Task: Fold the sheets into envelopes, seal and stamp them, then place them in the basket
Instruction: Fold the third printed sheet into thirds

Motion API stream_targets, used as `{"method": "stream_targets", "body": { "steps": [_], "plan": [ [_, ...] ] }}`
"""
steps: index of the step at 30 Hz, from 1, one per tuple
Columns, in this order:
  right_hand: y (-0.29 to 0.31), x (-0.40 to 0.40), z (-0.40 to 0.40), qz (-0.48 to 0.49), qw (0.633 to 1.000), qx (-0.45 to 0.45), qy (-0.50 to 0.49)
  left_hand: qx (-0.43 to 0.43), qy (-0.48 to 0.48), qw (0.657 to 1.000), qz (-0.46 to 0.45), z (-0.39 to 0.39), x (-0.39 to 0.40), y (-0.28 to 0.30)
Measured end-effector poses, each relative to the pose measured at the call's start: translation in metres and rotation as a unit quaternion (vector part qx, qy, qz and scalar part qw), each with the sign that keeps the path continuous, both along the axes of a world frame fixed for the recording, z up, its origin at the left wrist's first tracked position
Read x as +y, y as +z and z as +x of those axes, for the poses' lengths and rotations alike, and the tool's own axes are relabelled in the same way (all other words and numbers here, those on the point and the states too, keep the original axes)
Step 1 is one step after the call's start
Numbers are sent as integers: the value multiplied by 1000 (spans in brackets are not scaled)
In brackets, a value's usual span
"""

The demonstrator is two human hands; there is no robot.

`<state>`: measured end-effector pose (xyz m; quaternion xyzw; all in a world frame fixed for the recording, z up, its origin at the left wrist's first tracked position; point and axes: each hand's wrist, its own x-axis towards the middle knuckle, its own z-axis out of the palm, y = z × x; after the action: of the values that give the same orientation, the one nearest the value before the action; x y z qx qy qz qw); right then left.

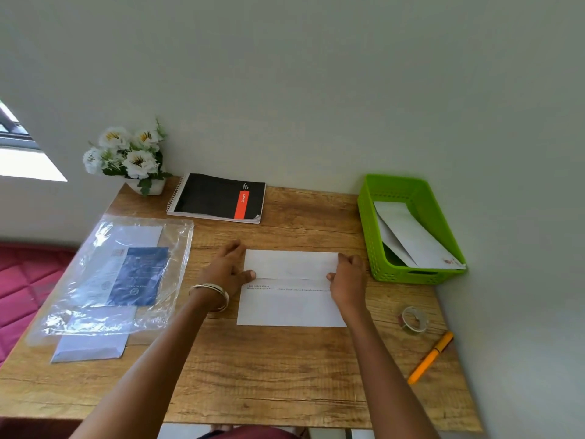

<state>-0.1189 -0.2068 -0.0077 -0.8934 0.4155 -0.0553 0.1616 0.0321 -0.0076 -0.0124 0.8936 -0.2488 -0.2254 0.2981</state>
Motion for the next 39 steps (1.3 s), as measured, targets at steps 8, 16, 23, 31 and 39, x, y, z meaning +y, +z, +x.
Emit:
{"method": "stream_targets", "body": {
  "steps": [8, 16, 23, 31, 39],
  "plan": [
    [7, -8, 8, 171, 979, -38, -109, -35, 78, 996, -13, -7, -12, -10],
    [11, -21, 3, 377, 901, -151, -151, 22, 107, 992, -68, -8, -11, -5],
    [17, -14, -15, 423, 859, -256, -131, 58, 152, 977, -140, -15, -3, -3],
    [8, -11, -41, 423, 835, -350, -40, 51, 136, 972, -182, -18, 7, 1],
    [-11, -13, -66, 251, 915, -305, 88, 20, 11, 984, -178, -19, 29, 5]
  ]
}}
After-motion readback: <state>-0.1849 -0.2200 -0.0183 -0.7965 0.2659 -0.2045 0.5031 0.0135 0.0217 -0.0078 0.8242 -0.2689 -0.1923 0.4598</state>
